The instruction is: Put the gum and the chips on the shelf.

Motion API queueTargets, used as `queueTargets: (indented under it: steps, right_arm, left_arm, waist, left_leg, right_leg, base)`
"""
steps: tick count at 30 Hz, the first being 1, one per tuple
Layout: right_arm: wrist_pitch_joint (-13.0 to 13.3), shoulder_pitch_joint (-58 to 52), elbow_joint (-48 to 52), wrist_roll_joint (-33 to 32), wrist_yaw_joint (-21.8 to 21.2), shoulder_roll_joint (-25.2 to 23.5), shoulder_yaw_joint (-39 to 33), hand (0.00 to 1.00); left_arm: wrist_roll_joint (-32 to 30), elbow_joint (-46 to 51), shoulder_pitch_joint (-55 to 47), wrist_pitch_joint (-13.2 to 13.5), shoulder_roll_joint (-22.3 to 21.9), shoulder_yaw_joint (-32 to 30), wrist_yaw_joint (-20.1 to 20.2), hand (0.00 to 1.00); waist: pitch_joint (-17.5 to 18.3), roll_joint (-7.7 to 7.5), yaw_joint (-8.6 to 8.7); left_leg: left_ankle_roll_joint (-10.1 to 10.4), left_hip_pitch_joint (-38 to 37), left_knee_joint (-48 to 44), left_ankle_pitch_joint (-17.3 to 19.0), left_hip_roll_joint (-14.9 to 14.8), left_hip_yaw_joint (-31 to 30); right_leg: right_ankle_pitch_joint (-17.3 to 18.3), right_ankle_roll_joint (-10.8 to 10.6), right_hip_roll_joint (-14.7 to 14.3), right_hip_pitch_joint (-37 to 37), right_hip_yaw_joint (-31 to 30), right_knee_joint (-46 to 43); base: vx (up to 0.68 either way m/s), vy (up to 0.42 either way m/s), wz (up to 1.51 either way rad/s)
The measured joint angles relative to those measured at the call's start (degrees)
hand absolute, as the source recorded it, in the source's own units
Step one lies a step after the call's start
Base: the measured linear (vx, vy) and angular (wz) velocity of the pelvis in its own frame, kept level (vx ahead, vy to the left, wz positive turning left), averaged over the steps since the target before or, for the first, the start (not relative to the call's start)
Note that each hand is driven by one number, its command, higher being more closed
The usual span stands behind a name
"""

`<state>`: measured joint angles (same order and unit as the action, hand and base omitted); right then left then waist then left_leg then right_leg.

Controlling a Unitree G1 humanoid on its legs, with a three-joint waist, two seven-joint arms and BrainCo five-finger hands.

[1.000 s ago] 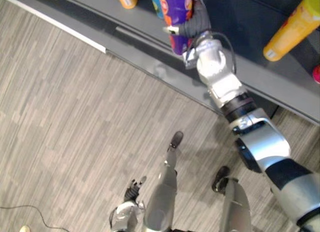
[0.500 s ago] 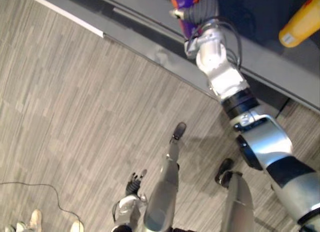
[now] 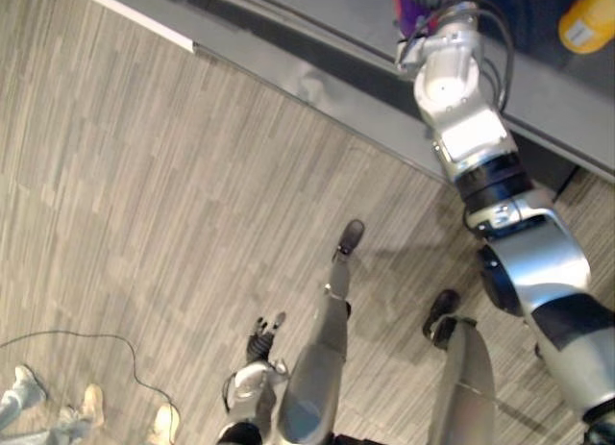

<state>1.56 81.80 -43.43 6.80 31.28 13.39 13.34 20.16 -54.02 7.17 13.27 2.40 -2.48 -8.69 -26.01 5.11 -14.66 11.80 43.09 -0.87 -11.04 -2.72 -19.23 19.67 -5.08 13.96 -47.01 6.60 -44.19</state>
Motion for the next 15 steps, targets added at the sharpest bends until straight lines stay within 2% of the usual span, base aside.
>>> queueTargets:
  steps: [15]
  right_arm:
    - [0.5,1.9,-0.2,-0.1,1.1,3.7,0.5,1.0]
  left_arm:
    - [0.0,2.2,0.2,0.5,0.0,1.1,0.0,0.0]
  waist:
    - [0.1,0.55,-0.59]
  left_leg:
    - [-0.1,1.8,-0.5,-0.1,0.5,0.1]
  right_leg:
    - [0.2,0.0,0.5,-2.0,-0.3,-1.1]
  base:
    - [0.04,-0.047,0.02]
